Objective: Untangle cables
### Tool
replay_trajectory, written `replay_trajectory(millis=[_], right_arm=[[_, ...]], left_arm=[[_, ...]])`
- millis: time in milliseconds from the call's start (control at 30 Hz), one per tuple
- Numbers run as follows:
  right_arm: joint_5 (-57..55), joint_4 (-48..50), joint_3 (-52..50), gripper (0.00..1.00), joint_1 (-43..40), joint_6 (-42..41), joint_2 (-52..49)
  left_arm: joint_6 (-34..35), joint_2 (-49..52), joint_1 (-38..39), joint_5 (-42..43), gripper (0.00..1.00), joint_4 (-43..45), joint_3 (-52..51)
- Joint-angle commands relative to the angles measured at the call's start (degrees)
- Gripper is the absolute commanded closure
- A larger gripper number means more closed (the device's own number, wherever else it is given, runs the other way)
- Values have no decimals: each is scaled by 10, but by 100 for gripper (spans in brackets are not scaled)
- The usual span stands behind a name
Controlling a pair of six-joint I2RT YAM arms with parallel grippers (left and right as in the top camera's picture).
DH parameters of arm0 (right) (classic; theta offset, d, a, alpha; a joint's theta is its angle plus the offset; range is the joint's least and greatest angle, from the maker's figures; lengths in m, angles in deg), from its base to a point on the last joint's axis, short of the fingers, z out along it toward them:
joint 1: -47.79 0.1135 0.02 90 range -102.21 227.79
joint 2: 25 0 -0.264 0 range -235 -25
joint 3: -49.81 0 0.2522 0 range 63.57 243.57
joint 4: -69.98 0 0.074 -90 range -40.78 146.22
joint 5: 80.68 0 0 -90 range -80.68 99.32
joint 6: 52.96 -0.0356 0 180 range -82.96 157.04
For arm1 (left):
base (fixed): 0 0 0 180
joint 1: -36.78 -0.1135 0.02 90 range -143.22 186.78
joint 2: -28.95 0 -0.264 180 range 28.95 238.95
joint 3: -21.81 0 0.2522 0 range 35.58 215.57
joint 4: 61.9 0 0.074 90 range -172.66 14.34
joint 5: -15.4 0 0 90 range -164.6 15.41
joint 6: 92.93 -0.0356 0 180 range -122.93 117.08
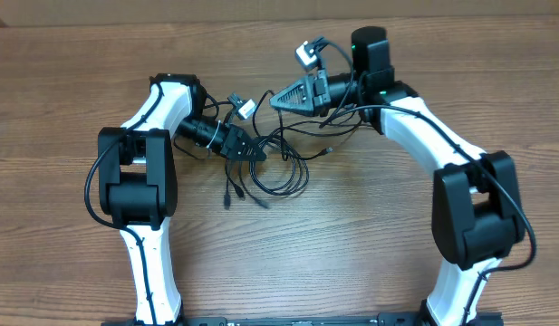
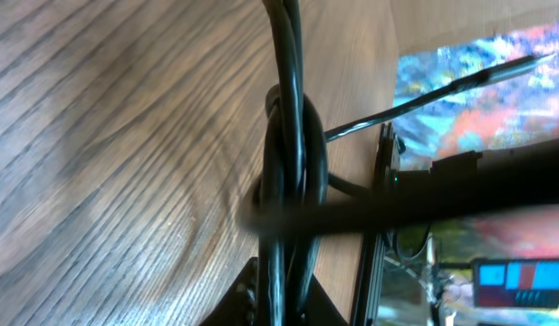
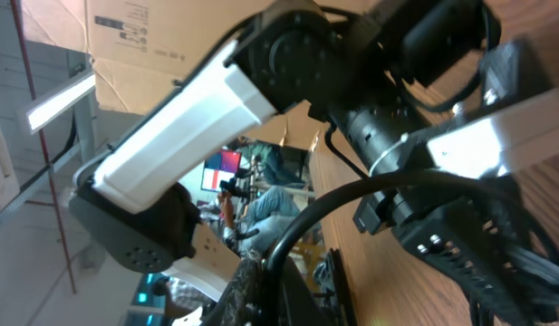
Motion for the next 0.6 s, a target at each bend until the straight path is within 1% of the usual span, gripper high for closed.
replay_trajectory(millis=[0, 67, 200, 300, 400, 567], right_arm=[[4, -2, -3, 96, -16, -2, 48], [4, -6, -3, 96, -23, -2, 60], [4, -20, -3, 96, -40, -2, 88], [4, -31, -3, 96, -49, -2, 108], [10, -31, -3, 96, -55, -2, 131], [19, -32, -3, 96, -64, -2, 162]], left_arm=[[-100, 10, -5, 21, 87, -9, 24], [-100, 10, -6, 21, 85, -9, 24], [-100, 10, -6, 23, 85, -9, 24], [-100, 10, -6, 25, 88, -9, 24], [-94, 10, -6, 26, 94, -6, 24], [-79, 10, -6, 25, 96, 3, 24]])
